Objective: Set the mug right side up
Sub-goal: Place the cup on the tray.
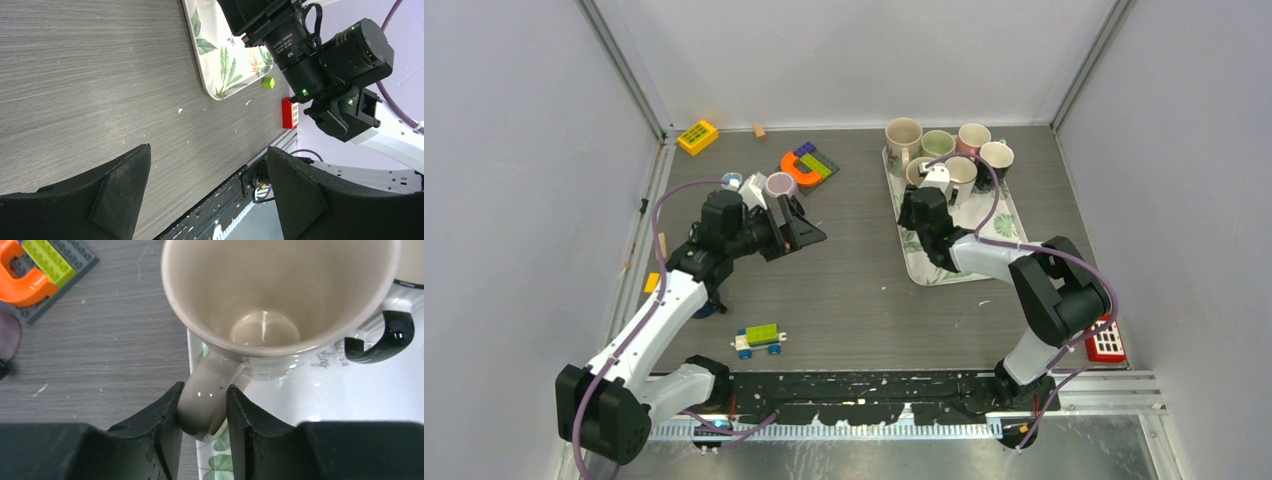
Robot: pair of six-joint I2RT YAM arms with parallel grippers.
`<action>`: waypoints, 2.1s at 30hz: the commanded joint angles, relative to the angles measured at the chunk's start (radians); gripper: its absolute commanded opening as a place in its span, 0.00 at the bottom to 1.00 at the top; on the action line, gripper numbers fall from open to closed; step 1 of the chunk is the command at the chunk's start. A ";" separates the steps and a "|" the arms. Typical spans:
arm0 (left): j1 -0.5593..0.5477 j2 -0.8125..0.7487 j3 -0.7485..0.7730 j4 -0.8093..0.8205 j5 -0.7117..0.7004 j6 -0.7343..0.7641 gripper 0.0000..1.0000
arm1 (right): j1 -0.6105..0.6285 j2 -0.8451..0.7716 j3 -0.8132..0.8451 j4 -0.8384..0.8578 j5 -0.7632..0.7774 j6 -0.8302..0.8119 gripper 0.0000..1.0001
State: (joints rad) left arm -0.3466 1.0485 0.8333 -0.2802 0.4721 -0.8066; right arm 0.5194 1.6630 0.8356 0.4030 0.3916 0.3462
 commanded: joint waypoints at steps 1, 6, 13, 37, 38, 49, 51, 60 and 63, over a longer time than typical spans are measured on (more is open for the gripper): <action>0.011 -0.001 0.009 -0.001 0.011 0.024 0.87 | -0.004 0.010 0.010 -0.112 -0.021 0.028 0.45; 0.012 0.001 -0.003 0.017 0.007 0.015 0.88 | -0.005 -0.014 -0.003 -0.130 -0.025 0.048 0.60; 0.012 0.021 0.007 0.026 0.007 0.011 0.88 | -0.009 -0.057 0.005 -0.194 -0.012 0.067 0.75; 0.014 0.064 0.025 -0.004 -0.075 -0.008 0.88 | -0.140 0.013 0.132 -0.266 -0.088 0.085 0.55; 0.015 0.070 0.029 -0.006 -0.080 -0.007 0.88 | -0.143 0.020 0.136 -0.263 -0.092 0.085 0.55; 0.025 0.107 0.064 -0.027 -0.124 0.000 0.88 | -0.153 0.030 0.158 -0.275 -0.124 0.099 0.61; 0.030 0.096 0.062 -0.035 -0.132 0.003 0.88 | -0.153 0.016 0.152 -0.290 -0.124 0.115 0.68; 0.064 0.073 0.043 -0.049 -0.144 0.015 0.88 | -0.153 -0.092 0.106 -0.363 -0.120 0.142 0.94; 0.069 0.075 0.045 -0.058 -0.162 0.016 0.88 | -0.154 -0.120 0.098 -0.394 -0.119 0.152 0.98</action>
State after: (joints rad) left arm -0.2897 1.1522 0.8551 -0.3275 0.3367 -0.8112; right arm 0.3702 1.6184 0.9432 0.0364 0.2668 0.4747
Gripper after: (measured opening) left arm 0.874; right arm 0.958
